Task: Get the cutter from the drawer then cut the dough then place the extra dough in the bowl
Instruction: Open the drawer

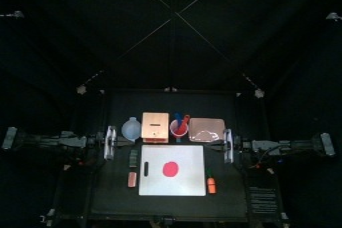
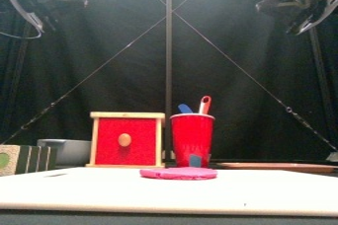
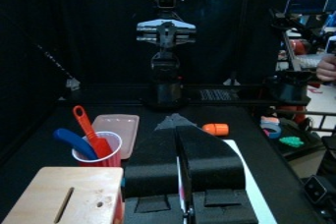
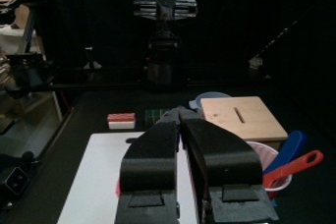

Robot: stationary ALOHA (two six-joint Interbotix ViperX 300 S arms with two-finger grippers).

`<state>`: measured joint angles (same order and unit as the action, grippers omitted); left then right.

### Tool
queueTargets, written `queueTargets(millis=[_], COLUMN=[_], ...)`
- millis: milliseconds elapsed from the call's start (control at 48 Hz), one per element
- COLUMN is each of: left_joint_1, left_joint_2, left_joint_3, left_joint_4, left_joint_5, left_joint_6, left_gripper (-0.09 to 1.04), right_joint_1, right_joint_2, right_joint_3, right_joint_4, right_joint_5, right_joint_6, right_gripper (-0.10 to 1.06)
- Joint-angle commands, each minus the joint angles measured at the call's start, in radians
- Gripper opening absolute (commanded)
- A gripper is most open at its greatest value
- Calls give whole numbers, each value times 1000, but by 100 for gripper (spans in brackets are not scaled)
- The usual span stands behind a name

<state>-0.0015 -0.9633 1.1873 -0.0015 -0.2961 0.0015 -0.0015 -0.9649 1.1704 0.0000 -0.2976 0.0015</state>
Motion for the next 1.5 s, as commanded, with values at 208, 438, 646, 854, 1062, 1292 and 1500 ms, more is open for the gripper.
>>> queueTargets(millis=[208, 438, 646, 854, 1062, 1292, 1500], left_joint_1=[-14, -80, -155, -210, -210, -210, -210], left_joint_2=[302, 474, 603, 758, 845, 871, 905], left_joint_3=[-60, -43, -55, -127, -172, -184, -184], left_joint_4=[-494, -810, -982, -1088, -1123, -1170, -1183], left_joint_5=[-190, -311, -321, -334, -345, -341, -339], left_joint_6=[-107, -144, -146, -144, -147, -146, -144], left_gripper=[2, 3, 3, 3, 3, 4, 7], right_joint_1=[-80, -178, -255, -265, -259, -258, -256], right_joint_2=[307, 676, 934, 1101, 1203, 1236, 1227], right_joint_3=[-210, -509, -733, -865, -917, -911, -908], right_joint_4=[-2, -9, -25, -35, -43, -43, -44], right_joint_5=[-17, 106, 261, 324, 364, 416, 449], right_joint_6=[3, 0, -3, -9, -8, -5, -3], right_gripper=[8, 8, 8, 8, 8, 8, 8])
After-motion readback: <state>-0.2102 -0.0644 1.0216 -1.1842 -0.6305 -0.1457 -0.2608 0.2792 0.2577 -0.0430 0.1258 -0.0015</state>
